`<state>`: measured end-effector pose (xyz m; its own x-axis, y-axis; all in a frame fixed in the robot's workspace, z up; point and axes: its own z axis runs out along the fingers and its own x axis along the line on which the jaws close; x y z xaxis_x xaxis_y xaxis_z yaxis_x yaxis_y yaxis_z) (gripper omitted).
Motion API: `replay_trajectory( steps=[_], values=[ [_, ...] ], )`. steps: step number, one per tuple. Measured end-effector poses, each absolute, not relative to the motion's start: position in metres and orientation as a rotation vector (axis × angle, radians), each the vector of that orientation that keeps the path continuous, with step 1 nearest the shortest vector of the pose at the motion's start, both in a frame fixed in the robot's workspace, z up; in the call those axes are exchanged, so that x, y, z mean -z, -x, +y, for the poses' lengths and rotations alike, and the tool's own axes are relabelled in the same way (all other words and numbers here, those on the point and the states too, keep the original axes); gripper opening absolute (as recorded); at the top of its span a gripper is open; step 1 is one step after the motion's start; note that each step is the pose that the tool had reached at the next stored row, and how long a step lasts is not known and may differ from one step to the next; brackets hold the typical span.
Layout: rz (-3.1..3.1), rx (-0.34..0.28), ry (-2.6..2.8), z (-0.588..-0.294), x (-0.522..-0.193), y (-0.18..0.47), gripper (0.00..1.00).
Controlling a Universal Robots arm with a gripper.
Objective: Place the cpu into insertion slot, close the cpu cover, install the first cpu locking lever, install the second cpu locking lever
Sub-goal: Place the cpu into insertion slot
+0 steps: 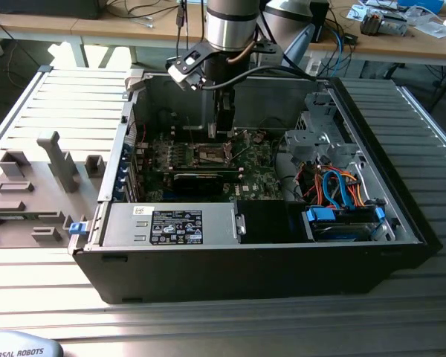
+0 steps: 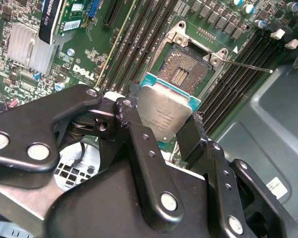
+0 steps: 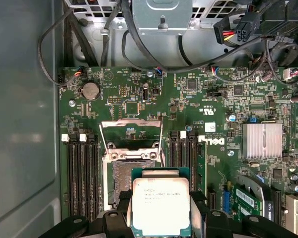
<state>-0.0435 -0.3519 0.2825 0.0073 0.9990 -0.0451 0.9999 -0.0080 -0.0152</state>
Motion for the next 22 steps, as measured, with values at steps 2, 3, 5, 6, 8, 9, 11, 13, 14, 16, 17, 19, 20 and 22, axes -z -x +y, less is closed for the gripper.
replay_trajectory(
  steps=[2, 3, 5, 6, 8, 9, 11, 13, 14, 16, 17, 19, 20, 22],
  values=[
    [2.198, 0.067, -2.215, -0.3519, -0.2822, 0.0435, 0.54],
    [2.198, 0.067, -2.214, -0.3519, -0.2821, 0.0435, 0.54],
    [2.198, 0.067, -2.215, -0.3519, -0.2816, 0.0435, 0.54],
    [2.198, 0.067, -2.214, -0.3519, -0.2815, 0.0435, 0.54],
    [2.198, 0.067, -2.214, -0.3519, -0.2787, 0.0435, 0.54],
    [2.198, 0.067, -2.214, -0.3519, -0.2786, 0.0435, 0.54],
    [2.198, 0.067, -2.214, -0.3519, -0.2782, 0.0435, 0.54],
    [2.198, 0.067, -2.214, -0.3519, -0.2762, 0.0435, 0.54],
    [2.198, 0.067, -2.214, -0.3519, -0.2741, 0.0435, 0.54],
    [2.198, 0.067, -2.214, -0.3519, -0.2738, 0.0435, 0.54],
    [2.198, 0.067, -2.215, -0.3519, -0.2736, 0.0435, 0.54],
    [2.198, 0.067, -2.214, -0.3519, -0.2733, 0.0435, 0.54],
    [2.198, 0.067, -2.214, -0.3519, -0.2732, 0.0435, 0.54],
    [2.198, 0.066, -2.214, -0.3519, -0.2726, 0.0435, 0.54]
  ],
)
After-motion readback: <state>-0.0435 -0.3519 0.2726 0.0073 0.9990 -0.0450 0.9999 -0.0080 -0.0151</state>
